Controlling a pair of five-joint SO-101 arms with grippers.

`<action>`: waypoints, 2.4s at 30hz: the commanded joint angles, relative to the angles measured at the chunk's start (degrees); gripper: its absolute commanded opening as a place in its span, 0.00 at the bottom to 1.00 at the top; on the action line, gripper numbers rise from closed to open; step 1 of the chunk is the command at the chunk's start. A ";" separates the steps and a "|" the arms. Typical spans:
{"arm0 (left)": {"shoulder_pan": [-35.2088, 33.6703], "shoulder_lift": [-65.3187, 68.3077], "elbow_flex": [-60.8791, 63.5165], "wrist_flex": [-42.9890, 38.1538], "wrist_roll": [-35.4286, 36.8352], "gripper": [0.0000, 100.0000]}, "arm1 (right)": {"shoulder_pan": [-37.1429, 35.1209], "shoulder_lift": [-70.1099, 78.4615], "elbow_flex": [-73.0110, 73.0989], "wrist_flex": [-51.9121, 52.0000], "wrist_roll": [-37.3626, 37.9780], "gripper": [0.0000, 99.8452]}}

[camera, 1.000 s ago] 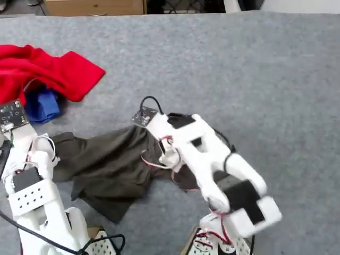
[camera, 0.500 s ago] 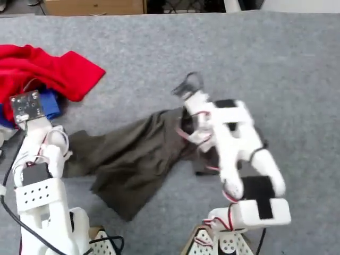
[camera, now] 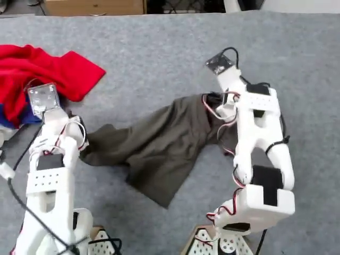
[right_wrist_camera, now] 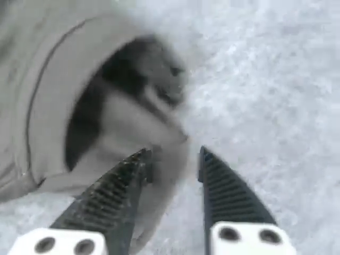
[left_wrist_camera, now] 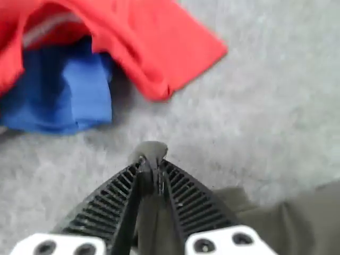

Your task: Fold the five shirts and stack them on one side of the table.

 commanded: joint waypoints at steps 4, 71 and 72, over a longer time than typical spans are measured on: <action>-3.82 6.95 -1.36 -6.15 0.26 0.03 | 0.79 -3.12 -9.80 13.89 4.57 0.11; -4.88 7.65 -1.63 -6.15 -1.23 0.03 | -58.11 -29.05 50.59 1.41 2.02 0.18; -4.88 7.65 -1.63 -6.15 -1.23 0.03 | -56.97 -27.38 49.71 1.41 2.55 0.18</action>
